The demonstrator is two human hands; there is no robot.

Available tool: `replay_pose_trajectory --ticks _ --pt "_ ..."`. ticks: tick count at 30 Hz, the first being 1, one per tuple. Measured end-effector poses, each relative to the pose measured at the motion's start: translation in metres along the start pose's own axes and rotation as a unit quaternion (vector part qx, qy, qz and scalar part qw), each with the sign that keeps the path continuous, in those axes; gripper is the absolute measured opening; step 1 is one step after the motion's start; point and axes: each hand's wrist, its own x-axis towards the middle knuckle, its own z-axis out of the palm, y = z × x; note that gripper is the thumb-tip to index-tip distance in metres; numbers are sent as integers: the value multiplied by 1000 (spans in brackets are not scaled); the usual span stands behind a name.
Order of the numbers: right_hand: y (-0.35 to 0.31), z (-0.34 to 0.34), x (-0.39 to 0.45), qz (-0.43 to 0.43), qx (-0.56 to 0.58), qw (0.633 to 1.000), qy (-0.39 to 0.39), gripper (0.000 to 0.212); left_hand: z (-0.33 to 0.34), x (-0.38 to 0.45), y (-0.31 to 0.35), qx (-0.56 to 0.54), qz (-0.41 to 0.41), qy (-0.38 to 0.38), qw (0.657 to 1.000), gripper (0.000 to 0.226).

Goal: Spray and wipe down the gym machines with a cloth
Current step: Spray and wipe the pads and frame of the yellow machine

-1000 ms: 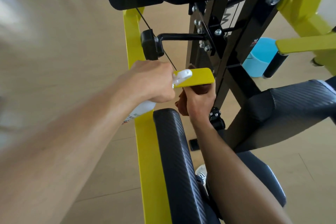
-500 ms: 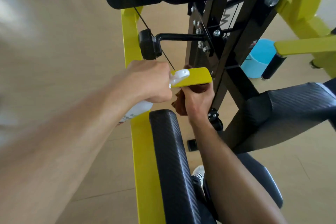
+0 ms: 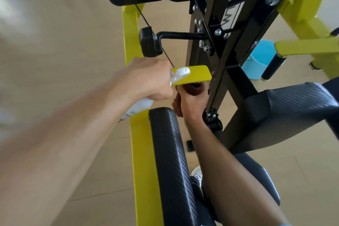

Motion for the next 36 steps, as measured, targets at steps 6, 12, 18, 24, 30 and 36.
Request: replay_pose_trajectory --ticks 6,12,18,24,30,36 --pt "-5 0 10 -72 2 997 0 39 2 5 0 4 -1 11 1000 27" --pt "88 -14 8 124 -192 967 -114 33 4 5 -2 -6 -5 9 1000 21" --pt "132 -111 -61 383 -68 921 -2 32 11 0 0 -13 -10 26 1000 46" --pt "128 -259 -72 445 -44 887 112 43 -16 -12 13 -66 -34 31 997 34" --pt "0 -303 -28 231 -10 970 69 43 -96 -58 76 -99 57 190 975 38" --pt "-108 -341 -1 117 139 982 -47 38 -128 -78 183 -319 75 369 870 36"
